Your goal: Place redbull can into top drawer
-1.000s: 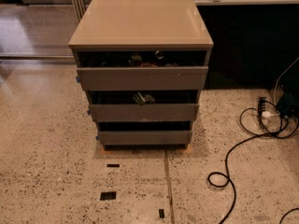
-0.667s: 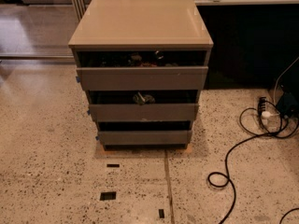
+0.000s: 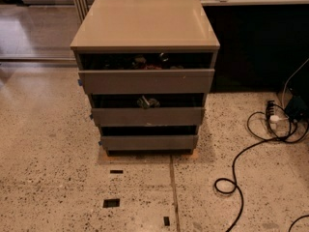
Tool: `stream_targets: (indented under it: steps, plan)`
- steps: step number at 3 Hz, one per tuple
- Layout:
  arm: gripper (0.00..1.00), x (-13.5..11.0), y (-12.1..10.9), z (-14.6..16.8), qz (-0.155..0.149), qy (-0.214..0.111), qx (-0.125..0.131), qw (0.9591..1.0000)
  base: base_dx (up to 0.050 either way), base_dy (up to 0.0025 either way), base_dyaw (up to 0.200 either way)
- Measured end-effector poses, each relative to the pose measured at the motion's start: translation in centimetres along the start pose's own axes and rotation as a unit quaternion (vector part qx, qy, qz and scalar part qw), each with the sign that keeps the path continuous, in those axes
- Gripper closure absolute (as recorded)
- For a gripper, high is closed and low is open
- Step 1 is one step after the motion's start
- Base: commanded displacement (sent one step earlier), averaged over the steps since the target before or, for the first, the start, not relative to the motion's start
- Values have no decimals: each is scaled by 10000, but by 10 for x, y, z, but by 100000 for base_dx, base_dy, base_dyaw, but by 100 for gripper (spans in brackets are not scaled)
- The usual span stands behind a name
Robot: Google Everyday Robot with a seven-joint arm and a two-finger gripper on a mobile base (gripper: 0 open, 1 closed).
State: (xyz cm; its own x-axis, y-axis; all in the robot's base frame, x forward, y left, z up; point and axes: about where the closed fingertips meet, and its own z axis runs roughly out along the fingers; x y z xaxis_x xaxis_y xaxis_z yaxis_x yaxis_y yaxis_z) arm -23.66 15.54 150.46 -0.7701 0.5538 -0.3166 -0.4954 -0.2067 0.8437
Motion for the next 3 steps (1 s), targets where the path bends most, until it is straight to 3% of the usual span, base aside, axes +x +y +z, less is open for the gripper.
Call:
stream_targets:
  steps: [1, 2, 3]
  plan:
    - [0, 15, 12, 39, -119, -507, -776, 9956, 0, 0, 0]
    - [0, 32, 66, 45, -394, -822, -1846, 9786, 0, 0, 0]
    - [0, 2, 91, 37, -358, -1187, -2202, 9675, 0, 0, 0]
